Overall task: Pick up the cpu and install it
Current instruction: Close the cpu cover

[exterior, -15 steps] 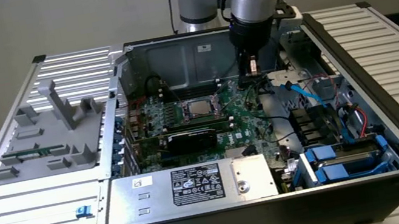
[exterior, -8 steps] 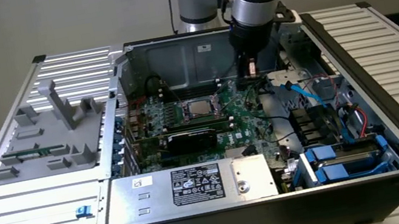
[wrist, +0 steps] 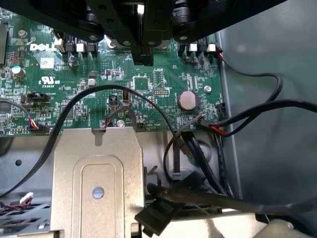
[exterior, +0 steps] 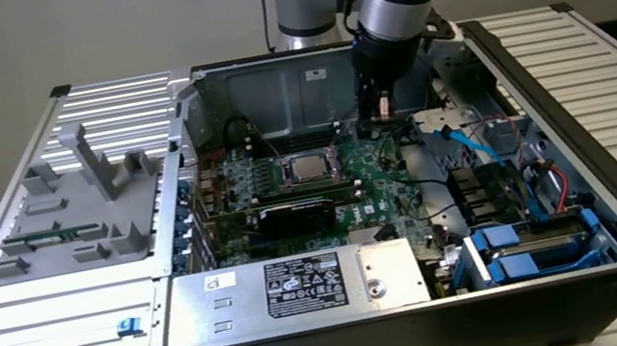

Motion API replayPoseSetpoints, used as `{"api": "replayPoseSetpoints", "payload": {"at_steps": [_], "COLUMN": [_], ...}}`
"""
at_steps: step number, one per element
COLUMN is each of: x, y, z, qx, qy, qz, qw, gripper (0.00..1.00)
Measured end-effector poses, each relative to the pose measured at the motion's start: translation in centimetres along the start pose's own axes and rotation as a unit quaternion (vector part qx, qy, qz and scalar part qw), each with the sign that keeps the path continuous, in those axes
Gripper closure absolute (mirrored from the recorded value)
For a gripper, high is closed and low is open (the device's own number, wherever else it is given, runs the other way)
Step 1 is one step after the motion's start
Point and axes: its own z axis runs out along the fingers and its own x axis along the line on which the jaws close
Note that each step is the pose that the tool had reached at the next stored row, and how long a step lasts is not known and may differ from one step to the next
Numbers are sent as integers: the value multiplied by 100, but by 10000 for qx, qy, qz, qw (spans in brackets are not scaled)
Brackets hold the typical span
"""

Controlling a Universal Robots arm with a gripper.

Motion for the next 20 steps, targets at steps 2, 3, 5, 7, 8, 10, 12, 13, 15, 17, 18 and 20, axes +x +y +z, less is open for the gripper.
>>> {"api": "replayPoseSetpoints", "payload": {"at_steps": [2, 3, 5, 7, 8, 10, 12, 13, 15, 17, 18, 20], "x": [-1, -1, -3, -8, -10, -14, -19, -22, -26, -30, -33, -38], "y": [-40, -67, -133, -208, -243, -311, -376, -403, -461, -521, -554, -627], "z": [-17, -23, -32, -38, -37, -31, -21, -17, -10, -1, 3, 13], "qx": [37, 39, 42, 43, 44, 45, 44, 43, 37, 33, 32, 29], "qy": [-3, -3, -5, -9, -10, -11, -12, -12, -13, -14, -14, -15], "qz": [-4, -12, -26, -42, -51, -64, -71, -74, -80, -85, -88, -90], "qw": [10000, 10000, 10000, 10000, 10000, 10000, 10000, 10000, 10000, 10000, 10000, 10000], "gripper": [89, 89, 89, 89, 89, 89, 89, 89, 89, 89, 89, 89]}}
